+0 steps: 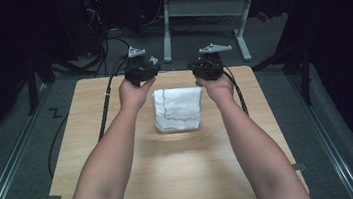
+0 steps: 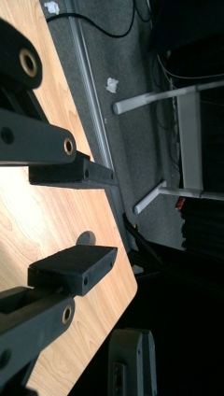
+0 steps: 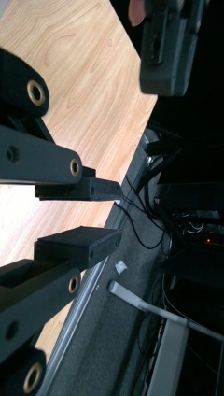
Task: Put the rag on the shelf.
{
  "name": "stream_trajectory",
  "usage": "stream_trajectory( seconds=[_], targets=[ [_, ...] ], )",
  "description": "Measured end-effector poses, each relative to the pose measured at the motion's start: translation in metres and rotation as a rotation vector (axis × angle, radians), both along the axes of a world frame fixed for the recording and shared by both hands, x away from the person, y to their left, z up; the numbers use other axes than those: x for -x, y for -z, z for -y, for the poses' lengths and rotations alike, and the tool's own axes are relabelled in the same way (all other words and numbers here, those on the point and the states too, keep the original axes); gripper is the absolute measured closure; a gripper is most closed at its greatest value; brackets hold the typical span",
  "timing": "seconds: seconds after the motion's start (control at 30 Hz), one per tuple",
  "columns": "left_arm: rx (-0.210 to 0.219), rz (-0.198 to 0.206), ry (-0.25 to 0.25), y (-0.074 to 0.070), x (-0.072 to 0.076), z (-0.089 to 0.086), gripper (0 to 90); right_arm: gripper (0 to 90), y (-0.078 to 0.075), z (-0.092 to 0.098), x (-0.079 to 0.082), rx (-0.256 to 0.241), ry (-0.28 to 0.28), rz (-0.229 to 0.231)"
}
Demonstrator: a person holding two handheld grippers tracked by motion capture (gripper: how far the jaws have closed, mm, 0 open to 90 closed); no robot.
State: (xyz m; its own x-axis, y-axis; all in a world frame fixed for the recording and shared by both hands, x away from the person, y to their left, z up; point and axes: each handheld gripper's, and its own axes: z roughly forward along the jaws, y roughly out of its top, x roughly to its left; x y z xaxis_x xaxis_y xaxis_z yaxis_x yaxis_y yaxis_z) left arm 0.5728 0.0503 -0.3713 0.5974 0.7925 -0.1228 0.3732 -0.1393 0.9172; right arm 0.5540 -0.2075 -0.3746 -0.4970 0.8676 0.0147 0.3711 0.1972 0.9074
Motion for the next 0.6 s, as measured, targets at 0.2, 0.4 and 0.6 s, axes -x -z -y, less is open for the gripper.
stream_trajectory(
  seconds=[0.2,0.4,0.6],
  targets=[
    [0.0,0.025,0.002,-0.005,0.011,-0.002,57.4,72.2,-0.005,0.003,0.007,0.01,0.005,0.011],
    [0.001,0.049,0.0,-0.01,0.023,-0.007,55.2,67.2,-0.01,0.008,0.017,0.008,0.012,0.017],
    [0.01,0.053,0.001,-0.014,0.035,-0.017,51.8,61.8,-0.019,0.011,0.032,0.007,0.007,0.044]
  ],
)
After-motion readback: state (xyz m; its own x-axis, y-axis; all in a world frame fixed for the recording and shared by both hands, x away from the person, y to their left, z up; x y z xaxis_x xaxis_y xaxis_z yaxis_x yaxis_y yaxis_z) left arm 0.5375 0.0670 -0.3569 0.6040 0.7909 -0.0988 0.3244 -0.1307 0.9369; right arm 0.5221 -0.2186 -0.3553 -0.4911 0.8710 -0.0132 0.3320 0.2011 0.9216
